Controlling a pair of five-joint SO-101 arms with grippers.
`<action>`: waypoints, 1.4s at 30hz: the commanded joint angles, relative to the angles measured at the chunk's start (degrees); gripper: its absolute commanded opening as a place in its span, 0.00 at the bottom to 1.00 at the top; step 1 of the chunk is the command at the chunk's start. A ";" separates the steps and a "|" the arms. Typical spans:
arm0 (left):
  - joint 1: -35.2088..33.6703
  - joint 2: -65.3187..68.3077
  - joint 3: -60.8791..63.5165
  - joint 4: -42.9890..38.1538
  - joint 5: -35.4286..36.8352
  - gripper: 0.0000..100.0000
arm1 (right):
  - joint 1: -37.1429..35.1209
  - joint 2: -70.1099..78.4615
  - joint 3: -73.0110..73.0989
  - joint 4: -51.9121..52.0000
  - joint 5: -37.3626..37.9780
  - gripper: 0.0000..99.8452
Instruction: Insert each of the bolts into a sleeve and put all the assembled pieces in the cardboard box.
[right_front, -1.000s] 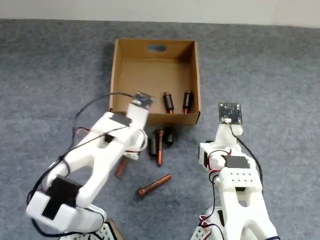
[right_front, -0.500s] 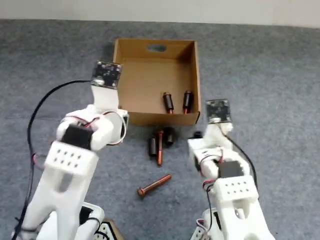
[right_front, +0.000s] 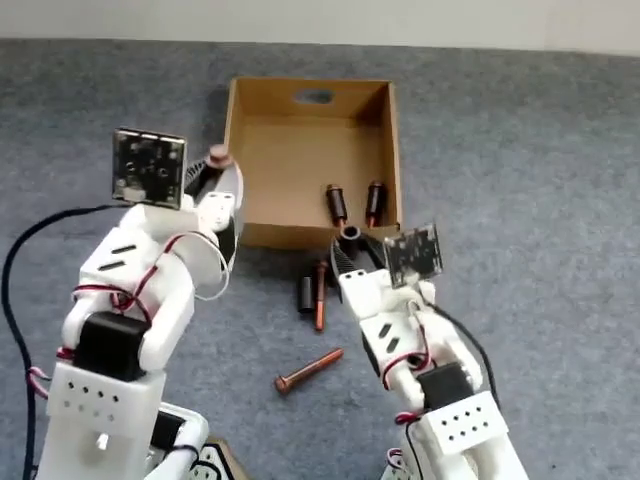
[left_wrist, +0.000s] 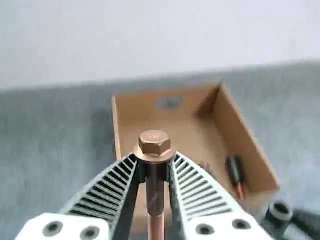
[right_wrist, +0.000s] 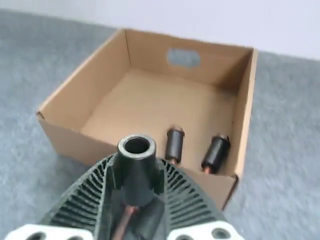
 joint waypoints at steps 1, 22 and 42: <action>2.95 -1.36 -0.92 -4.66 0.35 0.01 | -0.48 -2.77 3.30 -8.04 -0.26 0.01; 22.81 -1.45 1.63 -18.64 8.79 0.01 | -0.40 -30.81 13.32 3.56 -0.26 0.01; 28.53 -1.19 11.47 -34.29 3.43 0.01 | -0.31 -30.64 14.02 -0.75 -0.26 0.01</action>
